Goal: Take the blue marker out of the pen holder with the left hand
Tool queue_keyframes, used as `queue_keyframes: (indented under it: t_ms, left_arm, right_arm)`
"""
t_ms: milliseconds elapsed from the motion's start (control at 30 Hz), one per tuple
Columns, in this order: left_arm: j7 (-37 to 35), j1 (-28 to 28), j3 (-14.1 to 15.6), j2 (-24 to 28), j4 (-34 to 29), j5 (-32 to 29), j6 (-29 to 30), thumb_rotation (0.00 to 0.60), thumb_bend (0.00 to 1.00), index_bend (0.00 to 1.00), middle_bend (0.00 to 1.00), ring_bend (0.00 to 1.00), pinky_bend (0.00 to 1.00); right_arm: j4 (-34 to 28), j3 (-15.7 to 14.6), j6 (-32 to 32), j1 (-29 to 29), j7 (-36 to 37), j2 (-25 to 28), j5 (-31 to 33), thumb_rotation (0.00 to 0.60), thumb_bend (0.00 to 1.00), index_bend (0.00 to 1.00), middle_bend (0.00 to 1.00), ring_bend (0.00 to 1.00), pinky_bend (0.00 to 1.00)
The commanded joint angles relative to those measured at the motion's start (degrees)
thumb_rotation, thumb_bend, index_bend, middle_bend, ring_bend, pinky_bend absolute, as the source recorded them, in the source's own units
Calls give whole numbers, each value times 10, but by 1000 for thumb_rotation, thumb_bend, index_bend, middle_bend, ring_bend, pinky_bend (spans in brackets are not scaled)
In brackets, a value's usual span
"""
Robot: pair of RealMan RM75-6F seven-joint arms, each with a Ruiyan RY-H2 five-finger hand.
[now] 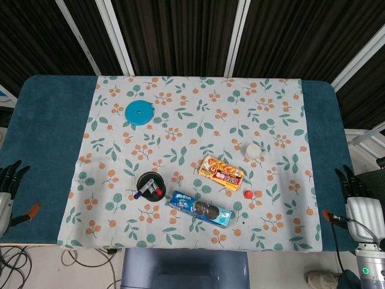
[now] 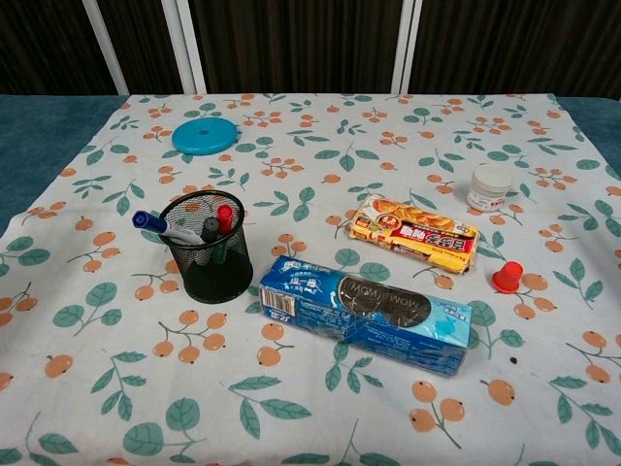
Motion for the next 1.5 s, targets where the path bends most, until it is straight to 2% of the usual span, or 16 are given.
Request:
queue_keyframes:
  t_ms: [33, 1067, 1300, 1500]
  left_arm:
    - [2, 0, -1, -1, 0, -1, 1, 600, 199, 96, 0, 0, 0]
    - [8, -1, -1, -6, -2, -1, -6, 600, 199, 102, 0, 0, 0]
    - [2, -17, -4, -16, -2, 24, -11, 600, 199, 136, 0, 0, 0]
    - [27, -62, -14, -29, -18, 66, -42, 600, 199, 185, 0, 0, 0]
  right_arm:
    - [0, 0, 0, 0, 0, 0, 0, 600, 119, 87, 33, 151, 240]
    - [-1, -1, 0, 0, -1, 0, 0, 600, 119, 87, 33, 151, 241]
    - [-3, -1, 0, -1, -2, 0, 2, 600, 118, 87, 33, 151, 241]
    - [-3, -1, -1, -1, -5, 0, 2, 600, 119, 87, 33, 151, 241]
